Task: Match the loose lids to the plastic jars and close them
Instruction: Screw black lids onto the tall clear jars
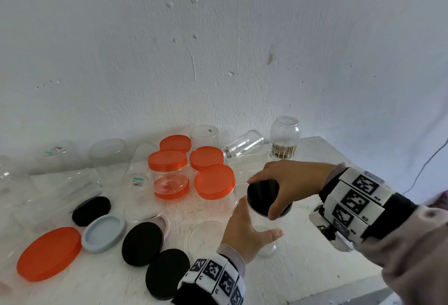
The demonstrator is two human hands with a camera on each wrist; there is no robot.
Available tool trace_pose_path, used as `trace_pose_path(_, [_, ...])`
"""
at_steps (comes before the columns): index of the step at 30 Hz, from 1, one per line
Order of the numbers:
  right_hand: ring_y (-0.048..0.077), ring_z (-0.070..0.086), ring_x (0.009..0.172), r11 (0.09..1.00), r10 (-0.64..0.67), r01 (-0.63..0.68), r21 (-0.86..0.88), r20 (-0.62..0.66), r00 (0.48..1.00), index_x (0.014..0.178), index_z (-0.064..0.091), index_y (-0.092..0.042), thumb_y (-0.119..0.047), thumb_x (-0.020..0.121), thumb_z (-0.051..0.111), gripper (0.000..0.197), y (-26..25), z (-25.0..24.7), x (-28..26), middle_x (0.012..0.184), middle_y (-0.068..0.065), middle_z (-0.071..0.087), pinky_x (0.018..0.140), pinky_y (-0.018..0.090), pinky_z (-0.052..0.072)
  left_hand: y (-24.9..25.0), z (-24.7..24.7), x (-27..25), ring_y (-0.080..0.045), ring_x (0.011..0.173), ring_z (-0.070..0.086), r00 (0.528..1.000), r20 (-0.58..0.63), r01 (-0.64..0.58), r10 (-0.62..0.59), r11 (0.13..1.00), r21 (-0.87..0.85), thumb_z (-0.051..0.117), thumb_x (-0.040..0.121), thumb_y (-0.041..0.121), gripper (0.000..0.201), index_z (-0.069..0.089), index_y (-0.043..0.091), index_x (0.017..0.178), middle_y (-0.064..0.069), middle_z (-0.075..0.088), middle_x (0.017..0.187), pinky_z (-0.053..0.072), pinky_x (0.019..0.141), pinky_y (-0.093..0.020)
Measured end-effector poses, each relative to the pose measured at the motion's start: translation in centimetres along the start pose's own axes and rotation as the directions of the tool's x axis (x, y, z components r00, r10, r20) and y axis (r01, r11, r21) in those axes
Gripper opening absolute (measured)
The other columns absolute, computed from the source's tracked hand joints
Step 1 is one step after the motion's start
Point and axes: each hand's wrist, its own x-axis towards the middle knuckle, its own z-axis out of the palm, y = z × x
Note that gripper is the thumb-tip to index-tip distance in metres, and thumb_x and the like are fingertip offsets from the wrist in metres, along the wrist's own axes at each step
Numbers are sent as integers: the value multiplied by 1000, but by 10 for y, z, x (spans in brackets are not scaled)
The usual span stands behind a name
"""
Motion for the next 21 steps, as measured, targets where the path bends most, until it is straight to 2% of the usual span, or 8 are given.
trace_pose_path(3, [6, 37, 108, 1000, 7, -7, -20, -44, 999, 138, 43, -39, -58, 67, 76, 81, 0, 2, 1, 110, -17, 39, 92, 25, 40, 1, -1, -1, -4, 114, 45, 1000, 2, -6, 6, 1000, -1, 82, 68, 39, 74, 39, 29, 128, 13, 49, 123, 35, 94, -17])
trace_pose_path(8, [16, 54, 97, 993, 109, -114, -43, -113, 988, 121, 51, -26, -73, 66, 67, 74, -6, 9, 3, 104, -7, 51, 77, 27, 49, 2, -1, -1, -4, 112, 44, 1000, 14, -8, 7, 1000, 19, 80, 69, 39, 70, 38, 32, 125, 14, 49, 122, 34, 91, -17])
trace_pose_path(10, [16, 54, 98, 990, 124, -129, -51, -85, 989, 123, 50, -26, -72, 67, 66, 75, -8, 7, 3, 107, -5, 52, 80, 29, 50, 2, 0, -1, -5, 112, 45, 1000, 10, 0, 0, 1000, 14, 80, 69, 39, 70, 38, 32, 124, 13, 49, 121, 34, 91, -17])
trace_pose_path(13, [17, 47, 113, 996, 88, -86, -41, 71, 994, 141, 35, -38, -56, 69, 76, 85, -8, -1, 1, 119, -9, 42, 93, 33, 47, 2, 0, -2, -4, 114, 44, 1000, -4, 5, -5, 1000, 8, 81, 68, 40, 74, 38, 31, 128, 15, 49, 123, 34, 95, -17])
trace_pose_path(16, [12, 41, 110, 999, 26, -24, -29, 82, 996, 142, 34, -43, -43, 70, 80, 86, -5, -5, 0, 114, -13, 38, 90, 27, 43, 2, 1, -1, -5, 116, 44, 1000, -6, 13, -13, 1000, 13, 81, 67, 41, 78, 37, 30, 131, 14, 48, 125, 35, 98, -19])
trace_pose_path(19, [9, 41, 105, 999, 30, -30, -29, 14, 999, 139, 40, -39, -54, 67, 79, 83, -3, -2, 2, 110, -15, 39, 86, 25, 42, 2, 1, -1, -4, 115, 44, 1000, -3, 18, -18, 1000, 4, 80, 67, 41, 77, 37, 31, 130, 14, 49, 125, 35, 97, -19])
trace_pose_path(21, [12, 48, 102, 997, 74, -75, -32, -20, 997, 134, 45, -34, -65, 64, 74, 82, -4, 2, 5, 107, -13, 43, 83, 26, 47, 1, 1, -1, -4, 114, 44, 1000, 1, 16, -16, 1000, 1, 80, 68, 40, 75, 37, 33, 129, 15, 49, 125, 35, 95, -18])
